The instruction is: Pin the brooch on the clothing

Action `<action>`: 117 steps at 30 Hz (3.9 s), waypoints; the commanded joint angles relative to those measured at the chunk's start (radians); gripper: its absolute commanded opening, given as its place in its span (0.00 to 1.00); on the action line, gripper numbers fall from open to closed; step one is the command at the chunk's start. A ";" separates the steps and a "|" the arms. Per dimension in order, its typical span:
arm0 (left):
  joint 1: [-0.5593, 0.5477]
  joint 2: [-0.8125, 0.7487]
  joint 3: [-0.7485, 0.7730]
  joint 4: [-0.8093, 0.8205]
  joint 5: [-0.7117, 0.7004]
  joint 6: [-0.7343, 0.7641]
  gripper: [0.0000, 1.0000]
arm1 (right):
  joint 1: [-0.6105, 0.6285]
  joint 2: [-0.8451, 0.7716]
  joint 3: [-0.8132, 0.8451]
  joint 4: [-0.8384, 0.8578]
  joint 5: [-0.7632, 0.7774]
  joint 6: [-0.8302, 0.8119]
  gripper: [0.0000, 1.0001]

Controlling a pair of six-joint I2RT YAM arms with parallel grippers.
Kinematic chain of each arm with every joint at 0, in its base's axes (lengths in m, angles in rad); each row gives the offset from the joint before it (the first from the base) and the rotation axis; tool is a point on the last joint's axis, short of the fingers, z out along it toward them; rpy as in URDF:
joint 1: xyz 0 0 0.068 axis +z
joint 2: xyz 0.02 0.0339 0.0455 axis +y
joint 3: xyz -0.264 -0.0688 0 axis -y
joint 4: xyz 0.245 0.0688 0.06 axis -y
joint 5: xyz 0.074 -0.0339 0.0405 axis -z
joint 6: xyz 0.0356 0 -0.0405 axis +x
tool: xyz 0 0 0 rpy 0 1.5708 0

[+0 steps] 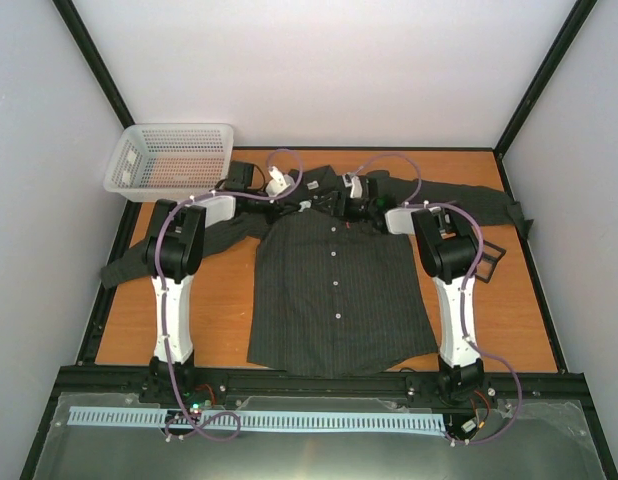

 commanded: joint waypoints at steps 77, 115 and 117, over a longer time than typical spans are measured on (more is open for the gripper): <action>0.032 0.325 0.579 -0.315 -0.429 -0.776 0.58 | -0.051 -0.226 0.291 -0.954 0.506 -0.417 0.88; 0.072 -1.405 -0.428 0.178 -0.458 -0.747 1.00 | -0.076 -1.526 -0.090 -1.027 0.657 -0.377 1.00; 0.072 -1.483 -0.435 0.161 -0.516 -0.745 1.00 | -0.077 -1.548 -0.028 -1.096 0.692 -0.375 1.00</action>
